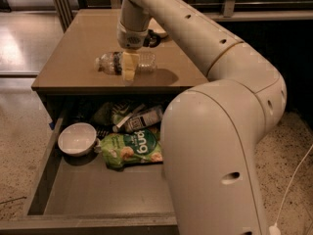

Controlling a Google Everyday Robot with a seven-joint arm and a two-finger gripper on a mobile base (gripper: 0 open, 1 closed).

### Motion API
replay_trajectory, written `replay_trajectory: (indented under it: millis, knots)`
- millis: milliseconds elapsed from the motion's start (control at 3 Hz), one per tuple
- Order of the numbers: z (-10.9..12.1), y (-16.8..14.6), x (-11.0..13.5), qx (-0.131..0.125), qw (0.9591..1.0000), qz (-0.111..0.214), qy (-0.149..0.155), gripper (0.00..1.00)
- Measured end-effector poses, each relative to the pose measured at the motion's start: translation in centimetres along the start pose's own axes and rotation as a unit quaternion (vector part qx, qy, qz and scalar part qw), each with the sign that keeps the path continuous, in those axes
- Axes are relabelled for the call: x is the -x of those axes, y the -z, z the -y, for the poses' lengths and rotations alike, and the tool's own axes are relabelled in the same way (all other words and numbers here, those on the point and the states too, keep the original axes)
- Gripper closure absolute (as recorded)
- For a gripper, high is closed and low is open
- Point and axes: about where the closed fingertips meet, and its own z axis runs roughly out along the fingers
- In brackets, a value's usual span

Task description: Place water bottle into top drawer

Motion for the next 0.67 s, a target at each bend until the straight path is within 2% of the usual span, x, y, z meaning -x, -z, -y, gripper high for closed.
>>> replay_trajectory:
  millis: [333, 667]
  knots:
    - [-0.01, -0.01, 0.00, 0.000, 1.0000, 0.000, 0.000, 0.00]
    - [-0.01, -0.02, 0.00, 0.000, 1.0000, 0.000, 0.000, 0.14]
